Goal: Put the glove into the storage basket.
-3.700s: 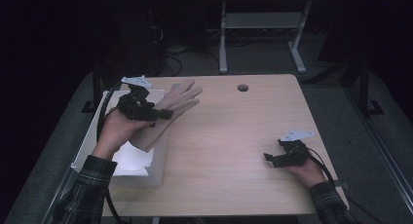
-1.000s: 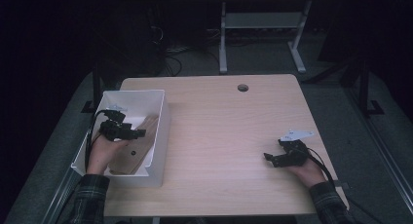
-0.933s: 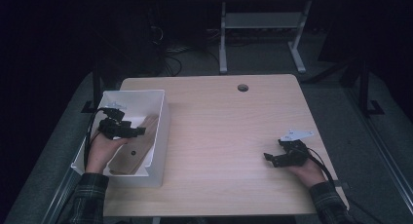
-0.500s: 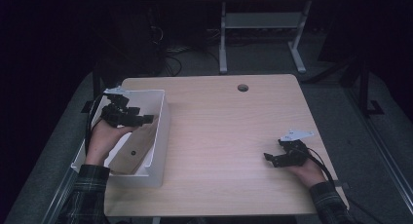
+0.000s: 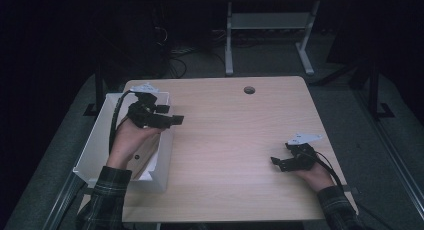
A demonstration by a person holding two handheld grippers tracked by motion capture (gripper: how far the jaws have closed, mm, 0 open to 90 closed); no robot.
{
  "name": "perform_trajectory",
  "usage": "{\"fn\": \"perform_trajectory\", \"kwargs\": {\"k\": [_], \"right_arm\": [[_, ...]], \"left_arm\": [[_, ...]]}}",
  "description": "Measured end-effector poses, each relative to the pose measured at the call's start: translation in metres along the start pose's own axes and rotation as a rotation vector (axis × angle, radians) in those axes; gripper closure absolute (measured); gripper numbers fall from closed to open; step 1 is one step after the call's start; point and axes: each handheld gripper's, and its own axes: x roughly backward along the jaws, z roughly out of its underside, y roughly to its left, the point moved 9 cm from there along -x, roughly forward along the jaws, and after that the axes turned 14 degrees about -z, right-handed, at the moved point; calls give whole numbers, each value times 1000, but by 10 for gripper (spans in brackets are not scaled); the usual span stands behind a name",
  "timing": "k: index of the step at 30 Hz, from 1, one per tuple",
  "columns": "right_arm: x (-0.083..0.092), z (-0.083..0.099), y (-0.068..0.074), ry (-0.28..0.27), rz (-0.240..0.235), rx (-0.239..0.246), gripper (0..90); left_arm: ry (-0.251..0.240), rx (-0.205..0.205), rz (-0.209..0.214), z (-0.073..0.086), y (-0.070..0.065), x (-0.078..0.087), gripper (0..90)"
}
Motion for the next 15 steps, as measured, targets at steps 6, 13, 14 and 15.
{"fn": "perform_trajectory", "kwargs": {"k": [6,13,14,15], "right_arm": [[0,0,0,0,0,0,151],[0,0,0,4,-2,5,151],[0,0,0,4,-2,6,151],[0,0,0,4,-2,7,151]], "left_arm": [[15,-27,35,-2,-32,-17,244],[32,-53,57,0,-67,-40,244],[29,-47,60,0,-72,-43,244],[34,-57,63,2,-76,-46,244]]}}
